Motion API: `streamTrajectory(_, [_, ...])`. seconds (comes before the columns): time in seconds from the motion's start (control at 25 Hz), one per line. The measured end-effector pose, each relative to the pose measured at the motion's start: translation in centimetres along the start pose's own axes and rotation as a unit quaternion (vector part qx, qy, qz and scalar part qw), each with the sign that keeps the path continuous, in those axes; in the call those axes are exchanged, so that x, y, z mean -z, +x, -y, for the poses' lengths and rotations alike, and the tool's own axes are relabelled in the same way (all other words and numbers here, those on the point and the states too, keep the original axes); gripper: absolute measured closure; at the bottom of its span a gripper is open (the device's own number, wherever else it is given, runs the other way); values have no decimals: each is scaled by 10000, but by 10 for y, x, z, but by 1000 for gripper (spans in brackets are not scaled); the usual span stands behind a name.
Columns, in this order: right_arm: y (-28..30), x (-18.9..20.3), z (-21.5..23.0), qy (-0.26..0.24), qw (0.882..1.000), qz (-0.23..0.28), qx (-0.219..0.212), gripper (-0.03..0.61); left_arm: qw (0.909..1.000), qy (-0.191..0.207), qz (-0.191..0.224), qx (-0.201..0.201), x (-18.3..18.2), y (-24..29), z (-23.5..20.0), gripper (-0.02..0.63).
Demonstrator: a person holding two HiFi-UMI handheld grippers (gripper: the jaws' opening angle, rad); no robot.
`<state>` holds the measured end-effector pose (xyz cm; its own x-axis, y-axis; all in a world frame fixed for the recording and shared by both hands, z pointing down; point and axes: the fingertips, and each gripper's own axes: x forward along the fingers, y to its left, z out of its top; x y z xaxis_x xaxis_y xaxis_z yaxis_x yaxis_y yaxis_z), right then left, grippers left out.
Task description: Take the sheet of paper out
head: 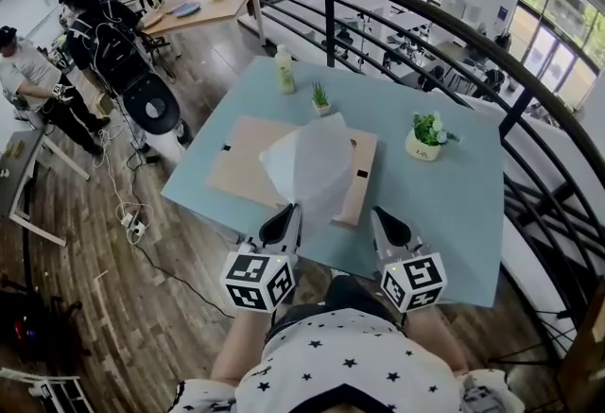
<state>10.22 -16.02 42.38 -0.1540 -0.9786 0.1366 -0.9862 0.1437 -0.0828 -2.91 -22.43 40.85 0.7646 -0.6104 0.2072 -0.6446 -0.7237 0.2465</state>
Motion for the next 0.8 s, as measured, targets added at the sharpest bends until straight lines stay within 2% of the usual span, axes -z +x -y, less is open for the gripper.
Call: streamTrajectory(0.8, [11, 3, 8, -126, 9999, -89, 43, 572, 9996, -249, -103, -84, 5, 11, -19, 604])
